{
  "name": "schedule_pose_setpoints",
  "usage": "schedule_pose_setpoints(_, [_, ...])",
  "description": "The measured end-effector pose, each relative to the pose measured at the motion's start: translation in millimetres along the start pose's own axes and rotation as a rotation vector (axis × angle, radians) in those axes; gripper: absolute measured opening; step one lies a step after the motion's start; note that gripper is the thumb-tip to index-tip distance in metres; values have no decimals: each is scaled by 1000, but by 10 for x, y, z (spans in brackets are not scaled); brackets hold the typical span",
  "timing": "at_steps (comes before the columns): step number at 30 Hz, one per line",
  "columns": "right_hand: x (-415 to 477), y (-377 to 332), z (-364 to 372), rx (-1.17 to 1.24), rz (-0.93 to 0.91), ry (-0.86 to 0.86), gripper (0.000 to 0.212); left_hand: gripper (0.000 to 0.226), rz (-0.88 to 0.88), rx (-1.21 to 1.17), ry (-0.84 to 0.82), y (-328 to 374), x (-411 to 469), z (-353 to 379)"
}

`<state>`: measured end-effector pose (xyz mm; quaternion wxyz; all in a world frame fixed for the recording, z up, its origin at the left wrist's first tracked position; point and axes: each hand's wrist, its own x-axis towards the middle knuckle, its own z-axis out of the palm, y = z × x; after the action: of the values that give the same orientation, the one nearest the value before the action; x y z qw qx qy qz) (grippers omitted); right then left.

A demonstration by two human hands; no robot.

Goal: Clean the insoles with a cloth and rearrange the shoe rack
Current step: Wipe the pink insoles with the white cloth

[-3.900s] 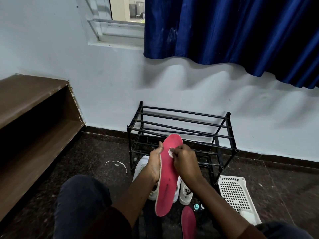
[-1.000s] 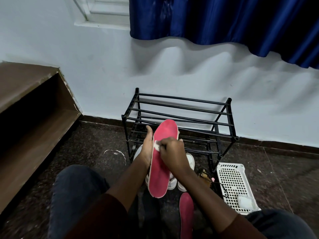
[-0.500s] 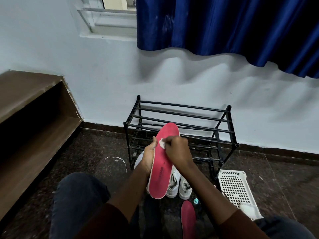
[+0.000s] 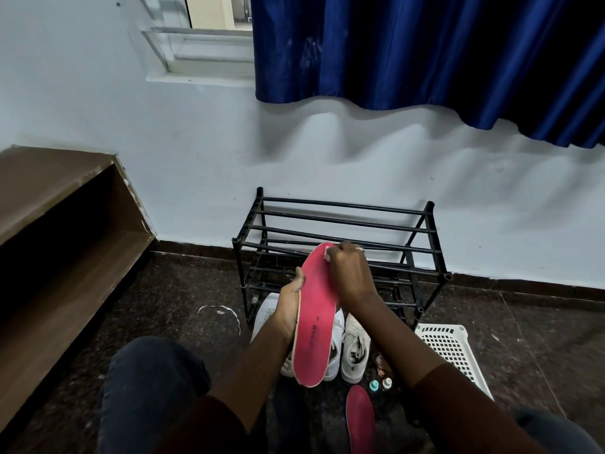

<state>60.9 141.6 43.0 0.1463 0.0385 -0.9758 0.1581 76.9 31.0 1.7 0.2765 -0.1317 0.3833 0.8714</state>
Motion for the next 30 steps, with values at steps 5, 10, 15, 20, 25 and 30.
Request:
schedule_pose_setpoints(5, [-38,-79,10,190,120,-11,20,66,-5,16,5,41,10,-81])
schedule_pose_setpoints(10, [-441,-305,-13,349,123,-165,25,60,-3,34,50,66,75,-115])
schedule_pose_setpoints(15, [-542,-299,-77,392,44,-236,19,59,7,50,68,51,79,-110])
schedule_pose_setpoints(20, [-272,-81,33,205,27,-113,16,69,-69,28,-9,-8,-1,26])
schedule_pose_setpoints(25, [-10,3,45,138,134,103,19,67,-107,-35,-103,-72,-57,15])
schedule_pose_setpoints(30, [36,-53,138,146,85,37,21,61,-90,-75,-122,-60,-36,-22])
